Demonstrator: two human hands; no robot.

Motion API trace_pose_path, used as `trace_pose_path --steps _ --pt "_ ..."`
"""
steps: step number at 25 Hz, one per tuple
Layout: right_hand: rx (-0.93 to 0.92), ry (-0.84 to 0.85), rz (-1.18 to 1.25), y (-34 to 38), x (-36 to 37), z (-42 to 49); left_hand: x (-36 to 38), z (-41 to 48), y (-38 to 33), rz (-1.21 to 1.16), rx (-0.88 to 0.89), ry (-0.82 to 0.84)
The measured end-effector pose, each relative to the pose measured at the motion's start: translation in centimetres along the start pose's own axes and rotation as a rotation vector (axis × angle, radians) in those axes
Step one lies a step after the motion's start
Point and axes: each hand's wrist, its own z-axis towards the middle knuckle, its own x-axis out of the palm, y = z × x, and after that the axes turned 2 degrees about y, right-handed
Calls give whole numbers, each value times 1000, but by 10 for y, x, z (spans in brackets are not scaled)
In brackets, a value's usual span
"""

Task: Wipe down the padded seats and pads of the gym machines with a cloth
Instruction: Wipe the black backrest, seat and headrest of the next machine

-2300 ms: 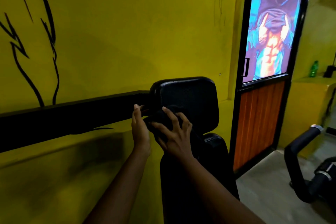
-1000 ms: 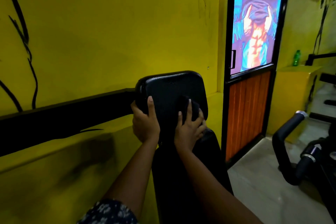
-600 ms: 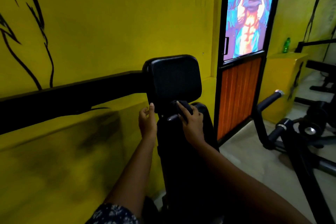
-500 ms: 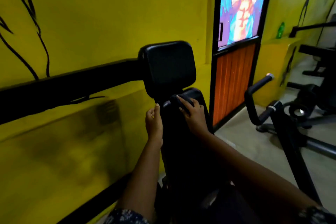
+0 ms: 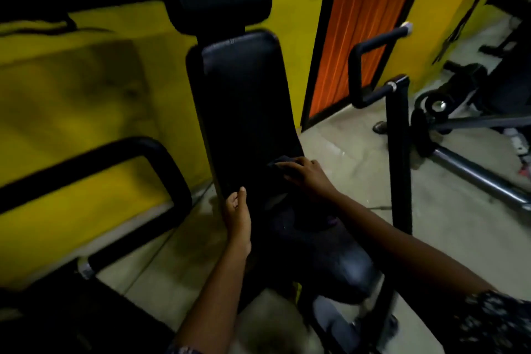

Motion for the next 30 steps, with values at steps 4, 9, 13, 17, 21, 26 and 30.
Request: trace_pose_path --steps 4,9,13,17,21,26,30 --pt "-132 228 -159 -43 55 -42 22 -17 68 27 -194 -56" --pt "-291 428 -231 -70 158 -86 47 -3 143 11 -307 -178" --pt "-353 384 -264 -83 207 -79 62 30 199 -96 -376 -256" --pt "-395 308 -210 -88 224 -40 82 62 220 -230 -354 -412" --pt "-302 306 -182 -109 234 18 103 101 231 -169 -319 -487" --pt "35 309 -300 -151 224 69 115 106 236 24 -334 -540" --pt "-178 213 -270 -94 236 15 116 104 229 19 -310 -585"
